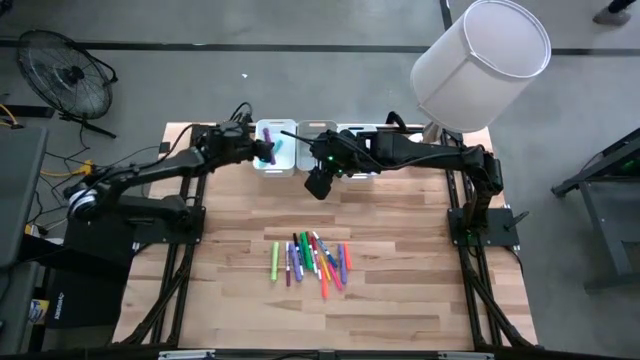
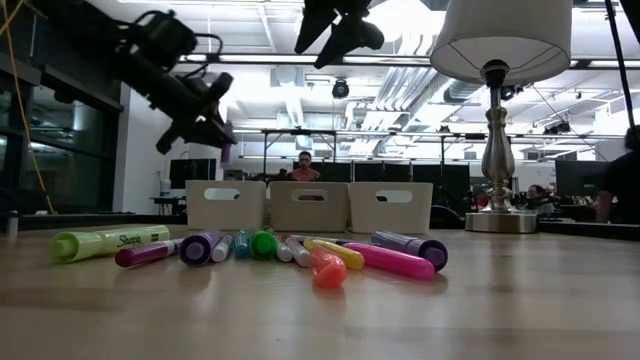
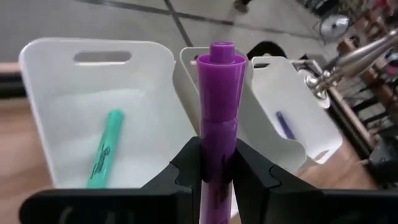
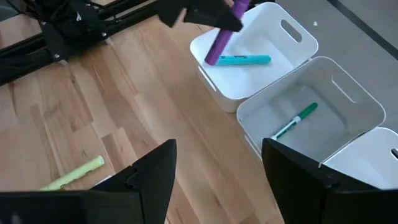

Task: Pick & Place Markers
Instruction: Put the violet highlighter pen into the left white bin

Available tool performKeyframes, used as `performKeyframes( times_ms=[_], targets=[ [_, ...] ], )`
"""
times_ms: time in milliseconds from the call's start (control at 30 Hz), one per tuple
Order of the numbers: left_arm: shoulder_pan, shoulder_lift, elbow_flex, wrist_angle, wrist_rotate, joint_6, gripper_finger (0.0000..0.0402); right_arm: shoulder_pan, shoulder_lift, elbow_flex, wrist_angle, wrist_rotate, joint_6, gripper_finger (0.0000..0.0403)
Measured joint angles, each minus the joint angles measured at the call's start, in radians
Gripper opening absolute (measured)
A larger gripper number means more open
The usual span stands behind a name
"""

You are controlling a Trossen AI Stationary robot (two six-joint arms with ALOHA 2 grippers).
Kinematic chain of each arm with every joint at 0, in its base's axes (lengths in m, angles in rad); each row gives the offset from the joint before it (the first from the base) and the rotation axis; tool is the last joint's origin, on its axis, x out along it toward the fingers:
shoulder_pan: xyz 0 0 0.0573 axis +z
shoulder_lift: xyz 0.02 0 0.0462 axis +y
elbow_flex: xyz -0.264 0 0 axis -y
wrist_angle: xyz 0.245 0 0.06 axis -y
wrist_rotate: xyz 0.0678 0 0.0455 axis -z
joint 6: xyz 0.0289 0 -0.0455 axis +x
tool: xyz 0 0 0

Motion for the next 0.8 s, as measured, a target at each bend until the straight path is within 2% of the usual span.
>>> performKeyframes(
  times_ms=[300, 500, 667, 800],
  targets=[
    [0.017, 0.255, 0.308, -0.42, -0.006, 0.11, 0.0055, 0.005, 0.0, 0.0, -0.008, 0.013, 0.003, 0.0222],
    [0.049, 0.379, 0.453, -0.515, 0.007, 0.146, 0.0057, 0.018, 0.0, 0.0, -0.038, 0.049, 0.003, 0.0222],
    [0.055, 0.465, 0.545, -0.587, 0.007, 0.157, 0.0096, 0.029, 0.0, -0.007, -0.055, 0.053, 0.014, 0.0222],
    [0.052, 0.488, 0.571, -0.613, 0.018, 0.162, 0.0117, 0.041, 0.0, -0.042, -0.055, 0.056, 0.03, 0.0223]
  ],
)
